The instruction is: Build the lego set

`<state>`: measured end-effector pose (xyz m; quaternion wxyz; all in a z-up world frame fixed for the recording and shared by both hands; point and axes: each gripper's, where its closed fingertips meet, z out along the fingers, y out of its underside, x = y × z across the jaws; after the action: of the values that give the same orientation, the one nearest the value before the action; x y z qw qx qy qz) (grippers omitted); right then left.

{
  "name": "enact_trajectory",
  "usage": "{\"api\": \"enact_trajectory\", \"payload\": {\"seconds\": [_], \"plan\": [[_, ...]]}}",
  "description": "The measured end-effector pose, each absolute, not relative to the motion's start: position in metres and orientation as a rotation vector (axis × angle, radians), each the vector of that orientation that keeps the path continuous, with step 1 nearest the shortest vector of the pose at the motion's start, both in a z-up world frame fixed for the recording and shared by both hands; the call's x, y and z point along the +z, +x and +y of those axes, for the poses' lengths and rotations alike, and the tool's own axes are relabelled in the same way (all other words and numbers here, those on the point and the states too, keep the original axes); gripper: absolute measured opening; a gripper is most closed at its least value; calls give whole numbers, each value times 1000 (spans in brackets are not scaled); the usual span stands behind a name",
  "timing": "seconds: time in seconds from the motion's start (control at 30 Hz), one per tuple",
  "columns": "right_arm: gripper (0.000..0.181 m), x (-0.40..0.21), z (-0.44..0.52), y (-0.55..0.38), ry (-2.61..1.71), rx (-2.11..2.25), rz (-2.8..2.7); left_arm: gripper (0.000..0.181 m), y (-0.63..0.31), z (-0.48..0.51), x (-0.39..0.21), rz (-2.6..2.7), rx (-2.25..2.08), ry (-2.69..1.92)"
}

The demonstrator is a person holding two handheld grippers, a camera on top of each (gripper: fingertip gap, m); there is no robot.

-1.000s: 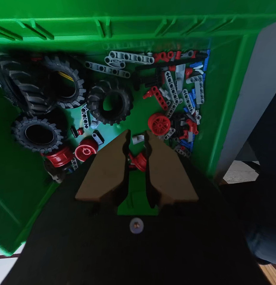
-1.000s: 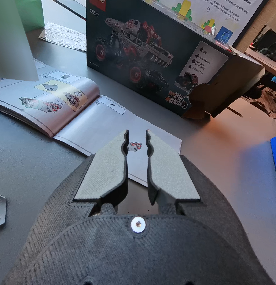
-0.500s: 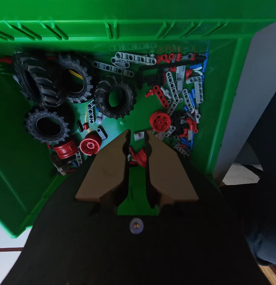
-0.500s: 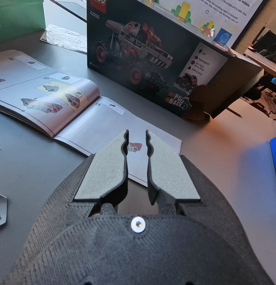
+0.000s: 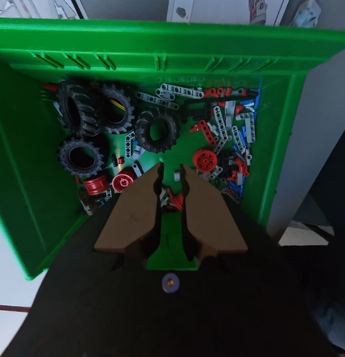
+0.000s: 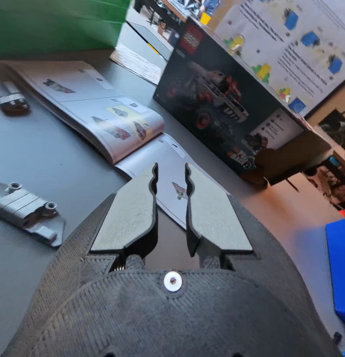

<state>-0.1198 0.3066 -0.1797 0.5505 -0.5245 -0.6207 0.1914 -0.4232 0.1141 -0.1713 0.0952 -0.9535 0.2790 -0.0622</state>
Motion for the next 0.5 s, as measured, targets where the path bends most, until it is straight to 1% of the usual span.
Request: {"api": "enact_trajectory", "payload": {"seconds": [0.27,0.33,0.43,0.5], "plan": [[25,-173,284,-119,-1149,525,-1502,13,-423,124,-145,629,-99,-2749],[22,-168,280,-117,-1130,558,-1490,13,-421,127,-134,566,-85,-2706],[17,-143,277,-100,-1113,662,-1378,15,-419,130,-116,458,-34,-2611],[11,-114,285,-67,-1131,774,-1250,18,-417,128,-105,381,-13,-2541]]}}
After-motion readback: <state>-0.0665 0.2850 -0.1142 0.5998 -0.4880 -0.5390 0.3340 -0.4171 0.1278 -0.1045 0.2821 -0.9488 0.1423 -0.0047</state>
